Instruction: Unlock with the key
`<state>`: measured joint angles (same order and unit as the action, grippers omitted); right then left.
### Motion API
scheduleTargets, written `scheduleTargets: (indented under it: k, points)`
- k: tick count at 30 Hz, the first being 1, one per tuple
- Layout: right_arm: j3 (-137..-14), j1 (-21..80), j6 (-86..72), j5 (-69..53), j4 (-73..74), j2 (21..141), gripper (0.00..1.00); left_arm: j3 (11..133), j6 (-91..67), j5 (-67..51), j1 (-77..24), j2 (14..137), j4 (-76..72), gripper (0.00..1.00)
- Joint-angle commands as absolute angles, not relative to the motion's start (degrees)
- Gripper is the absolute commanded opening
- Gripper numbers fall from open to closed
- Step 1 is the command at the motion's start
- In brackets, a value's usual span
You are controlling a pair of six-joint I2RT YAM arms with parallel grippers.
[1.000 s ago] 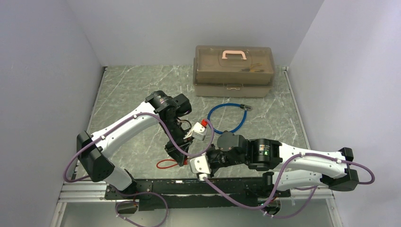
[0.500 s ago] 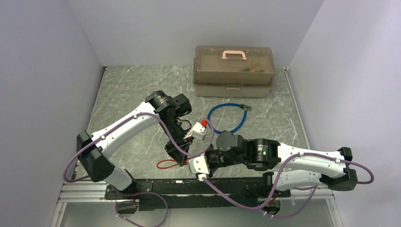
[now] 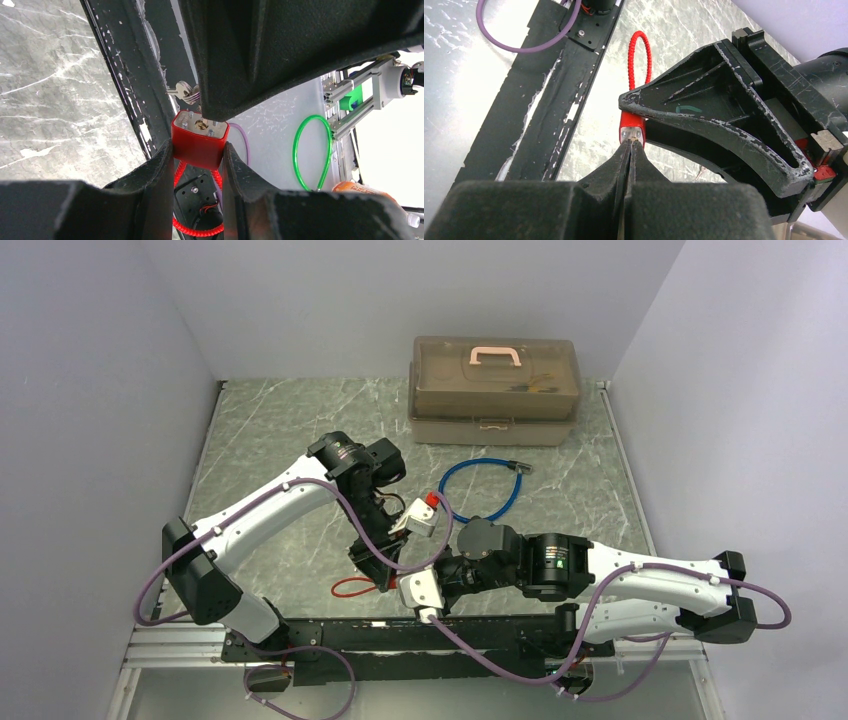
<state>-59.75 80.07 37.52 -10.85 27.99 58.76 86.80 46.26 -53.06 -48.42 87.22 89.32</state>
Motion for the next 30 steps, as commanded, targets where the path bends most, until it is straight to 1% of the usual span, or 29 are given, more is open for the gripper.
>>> scheduleTargets:
  k: [1,11,18,25,30]
  points:
    - [-59.9,80.3,37.8,-12.0,25.0,58.5,0.00,89.8,46.2,-57.1,-49.0,86.5,90.3,0.00]
    - [-59.2,80.3,37.3,-14.1,22.7,59.3,0.00,92.0,47.0,-58.7,-48.9,86.3,90.4,0.00]
    - [-56.8,80.3,37.0,-15.4,19.9,57.5,0.00,92.6,47.6,-60.0,-48.9,84.8,90.5,0.00]
    - [-55.4,80.4,35.5,-18.1,16.3,57.3,0.00,96.6,48.3,-61.5,-48.5,85.7,90.5,0.00]
    - [-53.8,80.0,35.4,-17.9,15.6,56.7,0.00,98.6,48.8,-62.6,-48.2,85.9,90.5,0.00]
